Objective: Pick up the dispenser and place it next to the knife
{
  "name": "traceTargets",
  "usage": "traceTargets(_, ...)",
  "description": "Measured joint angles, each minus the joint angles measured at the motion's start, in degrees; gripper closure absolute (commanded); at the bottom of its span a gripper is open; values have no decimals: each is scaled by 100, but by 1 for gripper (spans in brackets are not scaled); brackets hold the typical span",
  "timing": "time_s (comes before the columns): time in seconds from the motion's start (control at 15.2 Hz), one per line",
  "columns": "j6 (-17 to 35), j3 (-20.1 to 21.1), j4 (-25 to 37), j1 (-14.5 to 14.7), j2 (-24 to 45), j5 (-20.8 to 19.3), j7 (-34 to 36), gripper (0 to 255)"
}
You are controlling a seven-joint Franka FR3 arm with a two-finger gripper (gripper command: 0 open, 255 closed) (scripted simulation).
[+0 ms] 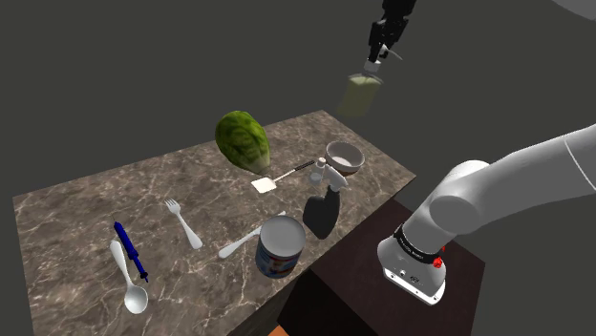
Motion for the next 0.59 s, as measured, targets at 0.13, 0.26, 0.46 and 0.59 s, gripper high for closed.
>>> traceTargets(0.13,107,176,-192,70,-48,70,255,255)
traceTargets(0.26,223,384,-303,158,-2,161,548,255)
traceTargets(0.46,392,653,-433,276,86,277,933,255)
traceTargets(0.59,474,852,-426,365,208,359,1209,255)
